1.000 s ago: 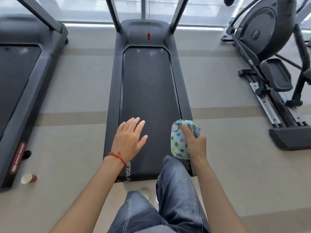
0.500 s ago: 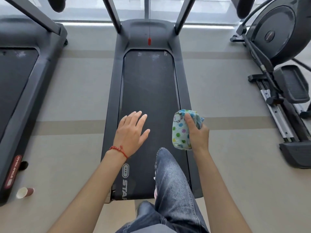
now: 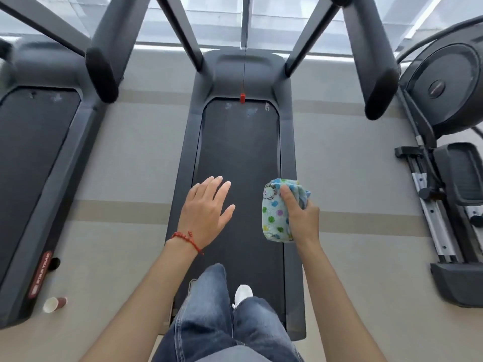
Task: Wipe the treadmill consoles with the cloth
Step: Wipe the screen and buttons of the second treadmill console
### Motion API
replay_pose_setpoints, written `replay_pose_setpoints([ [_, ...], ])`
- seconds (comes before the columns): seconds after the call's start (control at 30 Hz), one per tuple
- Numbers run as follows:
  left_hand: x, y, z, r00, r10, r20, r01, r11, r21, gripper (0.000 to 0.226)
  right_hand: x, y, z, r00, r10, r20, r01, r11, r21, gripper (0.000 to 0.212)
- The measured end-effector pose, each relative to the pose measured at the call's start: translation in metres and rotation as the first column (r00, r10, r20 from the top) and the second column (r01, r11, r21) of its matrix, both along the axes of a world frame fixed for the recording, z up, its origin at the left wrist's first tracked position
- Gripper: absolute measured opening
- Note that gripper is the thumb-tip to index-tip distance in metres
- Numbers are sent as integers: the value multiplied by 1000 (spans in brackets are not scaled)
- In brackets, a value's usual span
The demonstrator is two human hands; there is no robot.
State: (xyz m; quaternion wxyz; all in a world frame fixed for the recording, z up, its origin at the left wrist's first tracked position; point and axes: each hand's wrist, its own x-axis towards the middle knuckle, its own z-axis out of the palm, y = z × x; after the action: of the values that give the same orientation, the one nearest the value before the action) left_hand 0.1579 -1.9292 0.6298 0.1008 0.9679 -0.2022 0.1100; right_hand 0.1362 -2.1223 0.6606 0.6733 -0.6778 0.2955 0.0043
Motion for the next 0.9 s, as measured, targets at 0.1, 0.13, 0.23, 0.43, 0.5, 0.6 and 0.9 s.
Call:
replay_pose_setpoints([
  [0.1,33,7,14,1000,11,8,-11,1000,0,50,34,4,14,1000,5,-15,-5,1000,-17,15],
  [0.13,46,10,18,1000,14,14,-14,1000,-4,50,48,6,17,1000,9,-16,-10,1000,-23,15],
  [0.23,89,20,24,1000,11,29,-11,1000,-12,50,90,15,23,1000,17,-8,-17,999,-33,16],
  [0.43,201,43,33,998,-26,65,27,1000,-17,50,193,38,34,1000,-16,24,16,999,-36,19],
  [0.5,237,51,39,997,-33,70,35,999,-23,50,227,47,40,999,-19,29,20,999,-38,16],
  [0.6,281,60,46,996,-49,74,51,998,-27,51,270,56,48,999,-29,42,30,999,-28,15],
  [0.9,414,61,63,988,-53,142,60,997,-43,50,395,54,64,993,-93,70,92,996,22,17],
])
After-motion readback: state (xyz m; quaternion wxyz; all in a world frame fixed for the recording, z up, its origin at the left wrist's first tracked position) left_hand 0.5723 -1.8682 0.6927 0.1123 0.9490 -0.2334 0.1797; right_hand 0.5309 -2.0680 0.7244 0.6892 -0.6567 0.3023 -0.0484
